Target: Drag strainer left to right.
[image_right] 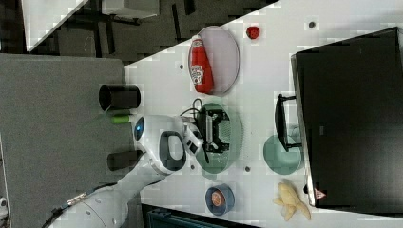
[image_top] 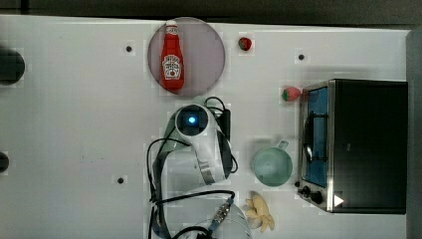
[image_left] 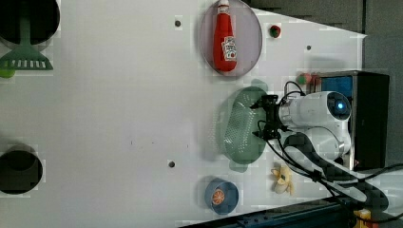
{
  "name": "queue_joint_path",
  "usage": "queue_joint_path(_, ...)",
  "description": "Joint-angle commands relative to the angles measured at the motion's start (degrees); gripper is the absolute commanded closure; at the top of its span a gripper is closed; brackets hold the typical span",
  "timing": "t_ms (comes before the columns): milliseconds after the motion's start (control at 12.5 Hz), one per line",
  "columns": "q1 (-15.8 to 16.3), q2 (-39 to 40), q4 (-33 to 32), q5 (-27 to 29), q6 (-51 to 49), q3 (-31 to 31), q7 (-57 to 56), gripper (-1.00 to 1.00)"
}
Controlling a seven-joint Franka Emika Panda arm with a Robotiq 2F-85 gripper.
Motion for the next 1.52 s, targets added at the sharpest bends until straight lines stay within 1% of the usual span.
queue_joint_path(80, -1.2, -0.6, 0.5, -0.1, -0.6, -2.4, -6.5, -1.0)
queue_joint_path(320, -1.3, -0.6, 0.5, -0.1, 0.1, -5.6, -11.6, -1.0)
queue_joint_path(640, -1.4, -0.6, 0.5, -0.1, 0.6, -8.8, -12.4, -1.0)
queue_joint_path(800, -1.3, -0.7, 0.5, -0.1, 0.6, -8.8, -12.6, -1.0)
queue_joint_path(960, -1.3, -2.0, 0.3, 0.0, 0.4, -7.0, -14.8, -1.0)
queue_joint_path(1120, -1.3, -6.8, -0.9, 0.4, 0.0, -4.7, -21.6, -1.0)
queue_joint_path(1280, -1.3, -14.1, -2.0, 2.0, -3.5, -2.9, -29.8, -1.0)
queue_joint_path(1360, -1.3, -18.3, -2.1, 3.8, -6.5, -2.2, -34.0, -1.0)
queue_joint_path(1520, -1.3, -27.4, -1.9, 9.9, -16.0, -2.1, -41.6, -1.0)
